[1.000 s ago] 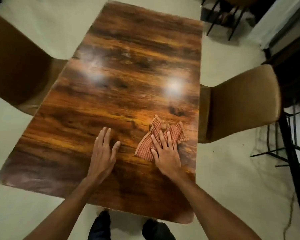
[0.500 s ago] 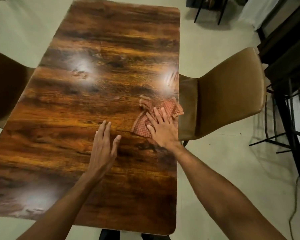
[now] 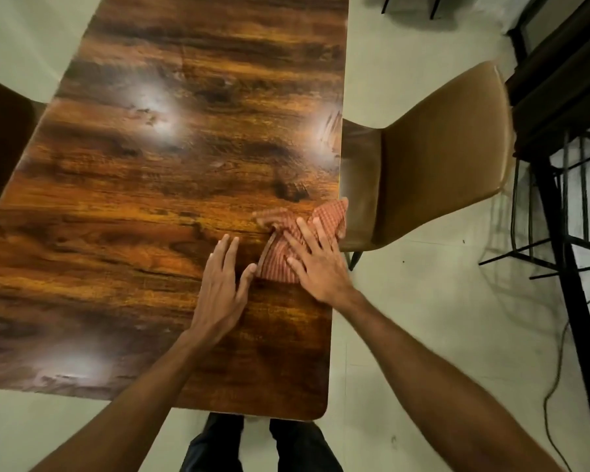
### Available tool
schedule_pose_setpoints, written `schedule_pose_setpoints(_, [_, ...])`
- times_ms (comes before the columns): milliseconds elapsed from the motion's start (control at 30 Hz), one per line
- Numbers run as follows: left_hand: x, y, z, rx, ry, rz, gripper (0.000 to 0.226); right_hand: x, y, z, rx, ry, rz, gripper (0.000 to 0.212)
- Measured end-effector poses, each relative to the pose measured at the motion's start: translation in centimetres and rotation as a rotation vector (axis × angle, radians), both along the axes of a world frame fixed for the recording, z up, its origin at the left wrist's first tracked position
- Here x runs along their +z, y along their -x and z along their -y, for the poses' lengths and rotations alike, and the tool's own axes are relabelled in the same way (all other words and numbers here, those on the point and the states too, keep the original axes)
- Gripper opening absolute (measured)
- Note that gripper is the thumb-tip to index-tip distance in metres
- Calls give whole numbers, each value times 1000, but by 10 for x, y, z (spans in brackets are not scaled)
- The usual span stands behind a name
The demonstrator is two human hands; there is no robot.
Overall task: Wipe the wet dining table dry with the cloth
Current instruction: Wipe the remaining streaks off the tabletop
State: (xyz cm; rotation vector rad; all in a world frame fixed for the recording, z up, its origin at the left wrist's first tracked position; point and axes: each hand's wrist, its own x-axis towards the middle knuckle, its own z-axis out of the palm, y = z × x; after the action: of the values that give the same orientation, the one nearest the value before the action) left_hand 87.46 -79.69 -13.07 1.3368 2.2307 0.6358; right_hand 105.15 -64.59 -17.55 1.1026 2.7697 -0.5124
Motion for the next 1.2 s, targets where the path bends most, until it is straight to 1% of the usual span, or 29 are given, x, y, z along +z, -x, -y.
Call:
schedule_pose_setpoints(67, [5, -1, 3, -7, 4, 2, 66, 6, 5, -15, -27, 0, 43, 64])
schedule_pose_setpoints(100, [7, -2, 5, -8, -1, 8, 66, 6, 0, -5, -33, -11, 31, 64])
schedule_pose_setpoints(200, [12, 0, 9, 9, -27, 49, 67, 1, -28, 74, -21, -73, -18, 63])
schedule_pose_setpoints(267, [11, 1, 8, 18, -46, 79, 67, -4, -52, 140, -22, -47, -5, 61])
schedule_pose_setpoints(333, [11, 0, 5, 34, -58, 104, 66, -3, -65, 155, 0, -6, 22, 59])
schedule_pose_setpoints(433, [10, -1, -2, 29, -77, 87, 66, 4, -46, 95, 50, 11, 33, 59])
schedule_pose_setpoints(567, [8, 2, -24, 34, -64, 23, 66, 16, 14, -11, -39, 26, 85, 64])
schedule_pose_setpoints(667, [4, 4, -46, 57, -62, 12, 66, 5, 26, -21, -46, -6, 51, 64])
schedule_pose_setpoints(767, [0, 2, -71, 129, -72, 8, 68, -6, 3, -15, 85, -26, -27, 61])
schedule_pose_setpoints(800, [-2, 0, -84, 157, -62, 3, 68, -11, -3, -33, 147, -13, -40, 60])
schedule_pose_setpoints(867, [-6, -4, -103, 186, -38, 7, 67, -16, 2, -88, 193, -35, -80, 59])
schedule_pose_setpoints(967, [-7, -9, -140, 210, -23, 22, 66, -10, 34, -178, 132, -58, -39, 60])
schedule_pose_setpoints(1033, [-4, -9, -162, 228, -33, 5, 64, -7, 53, -197, 126, -53, -25, 62])
schedule_pose_setpoints(1100, [1, -3, -179, 263, -48, -2, 64, -7, 61, -180, 203, -39, -66, 61])
schedule_pose_setpoints(1200, [4, 14, -195, 310, -72, -34, 66, -11, 69, -165, 524, -30, -169, 57])
